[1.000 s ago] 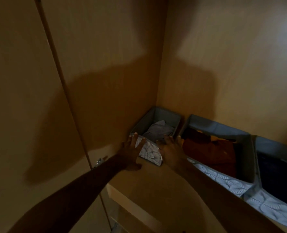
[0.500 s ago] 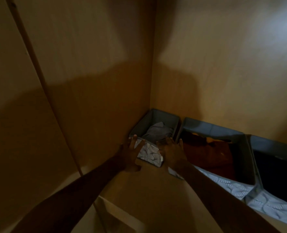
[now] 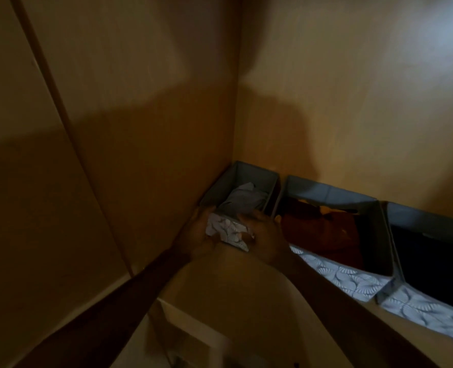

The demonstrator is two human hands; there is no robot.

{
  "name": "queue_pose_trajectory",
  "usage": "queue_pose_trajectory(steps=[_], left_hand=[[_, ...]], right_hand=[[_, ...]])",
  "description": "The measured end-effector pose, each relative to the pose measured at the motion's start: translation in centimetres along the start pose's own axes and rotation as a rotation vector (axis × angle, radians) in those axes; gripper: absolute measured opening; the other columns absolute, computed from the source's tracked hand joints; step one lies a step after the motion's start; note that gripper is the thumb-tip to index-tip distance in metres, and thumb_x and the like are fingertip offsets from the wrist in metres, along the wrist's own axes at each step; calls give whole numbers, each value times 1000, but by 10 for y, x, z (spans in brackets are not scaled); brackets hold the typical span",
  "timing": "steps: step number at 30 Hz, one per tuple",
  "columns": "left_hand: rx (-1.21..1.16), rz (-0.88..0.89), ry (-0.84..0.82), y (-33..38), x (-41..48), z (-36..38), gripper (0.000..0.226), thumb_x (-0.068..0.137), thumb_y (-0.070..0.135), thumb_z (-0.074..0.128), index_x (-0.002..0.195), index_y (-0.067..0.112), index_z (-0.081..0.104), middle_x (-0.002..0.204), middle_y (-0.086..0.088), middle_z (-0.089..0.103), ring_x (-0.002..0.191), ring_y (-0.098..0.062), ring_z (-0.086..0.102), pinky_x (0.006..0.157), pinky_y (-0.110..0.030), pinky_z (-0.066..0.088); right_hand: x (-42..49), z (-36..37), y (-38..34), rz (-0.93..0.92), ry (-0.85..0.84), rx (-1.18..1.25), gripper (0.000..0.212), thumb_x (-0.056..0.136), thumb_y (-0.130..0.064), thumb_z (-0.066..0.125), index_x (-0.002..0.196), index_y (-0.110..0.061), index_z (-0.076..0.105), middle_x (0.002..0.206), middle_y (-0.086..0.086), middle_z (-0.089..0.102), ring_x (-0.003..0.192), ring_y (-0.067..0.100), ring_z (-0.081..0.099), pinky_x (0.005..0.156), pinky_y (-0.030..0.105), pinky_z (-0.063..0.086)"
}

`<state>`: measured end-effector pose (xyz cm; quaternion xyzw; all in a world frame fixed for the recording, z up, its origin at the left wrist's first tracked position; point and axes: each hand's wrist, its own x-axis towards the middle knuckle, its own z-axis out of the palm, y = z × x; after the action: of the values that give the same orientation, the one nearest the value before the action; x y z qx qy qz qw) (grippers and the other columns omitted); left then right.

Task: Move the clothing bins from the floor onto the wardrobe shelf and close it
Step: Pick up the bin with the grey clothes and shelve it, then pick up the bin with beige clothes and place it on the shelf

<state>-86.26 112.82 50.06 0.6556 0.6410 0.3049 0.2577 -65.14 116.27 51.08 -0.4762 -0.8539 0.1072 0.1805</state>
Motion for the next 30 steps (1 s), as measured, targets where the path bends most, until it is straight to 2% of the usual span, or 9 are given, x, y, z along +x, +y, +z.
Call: queue_pose_trajectory(steps=[3, 6, 10, 13, 15, 19, 24, 27, 30], left_hand=[[-376, -58, 164, 11, -26, 2, 55, 89, 12, 66, 138, 22, 43, 130, 4, 55, 117, -11, 55, 105, -34, 44], [-558, -146, 331, 21, -56, 4, 40, 89, 6, 64, 125, 22, 53, 111, 12, 59, 99, -1, 57, 92, -26, 49], [-569, -244, 442, 6, -101, 16, 40, 87, 10, 69, 121, 23, 54, 112, 3, 61, 106, -18, 59, 91, -35, 50], [-536, -302, 519, -2, -140, 24, 42, 85, 6, 69, 120, 24, 55, 110, -1, 65, 105, -17, 63, 91, -39, 52], [-561, -348, 576, -4, -173, 35, 40, 86, 0, 66, 121, 18, 56, 106, -2, 66, 98, -8, 64, 87, -31, 53], [-564, -469, 702, -3, -251, 58, 34, 89, 4, 65, 121, 14, 59, 102, 0, 70, 96, -8, 66, 78, -19, 53], [-534, -637, 815, -6, -352, 79, 29, 89, 6, 64, 116, 18, 63, 103, 3, 70, 99, -7, 65, 77, -13, 49], [-501, -729, 955, -5, -420, 85, 28, 88, 5, 65, 109, 23, 66, 102, 4, 72, 98, -8, 67, 76, -15, 49], [-494, -798, 1091, 1, -485, 86, 26, 88, 5, 65, 109, 20, 67, 102, 5, 72, 97, -5, 66, 74, -8, 48]], right_hand=[[-12, 2, -6, -34, 120, 322, 50, 88, -31, 54, 137, -20, 51, 143, 4, 49, 132, 18, 45, 109, 40, 39], [-28, -4, -19, -1, 179, 552, 42, 90, -19, 62, 132, -17, 57, 136, 2, 55, 123, 10, 50, 107, 33, 42], [-57, -8, -36, 64, 55, 749, 37, 90, -16, 62, 127, -22, 59, 129, -5, 58, 116, 9, 56, 94, 23, 47], [-80, -2, -43, 82, -44, 765, 39, 90, -19, 63, 129, -21, 59, 124, -10, 59, 108, 1, 58, 80, 5, 45], [-97, 4, -48, 65, -114, 769, 40, 90, -22, 63, 130, -22, 58, 124, -12, 59, 103, -9, 57, 74, 1, 44], [-131, 30, -60, 12, -282, 777, 41, 88, -27, 62, 129, -26, 59, 123, -13, 61, 102, -13, 56, 72, 3, 45], [-171, 65, -101, -106, -474, 764, 42, 88, -28, 62, 130, -25, 58, 127, -9, 62, 103, -1, 61, 81, 15, 51], [-199, 85, -143, -245, -635, 729, 42, 90, -29, 62, 132, -26, 56, 127, -9, 61, 101, -2, 60, 81, 10, 49], [-231, 101, -190, -345, -751, 711, 41, 89, -30, 63, 130, -29, 58, 127, -9, 62, 102, 1, 61, 83, 18, 51]])
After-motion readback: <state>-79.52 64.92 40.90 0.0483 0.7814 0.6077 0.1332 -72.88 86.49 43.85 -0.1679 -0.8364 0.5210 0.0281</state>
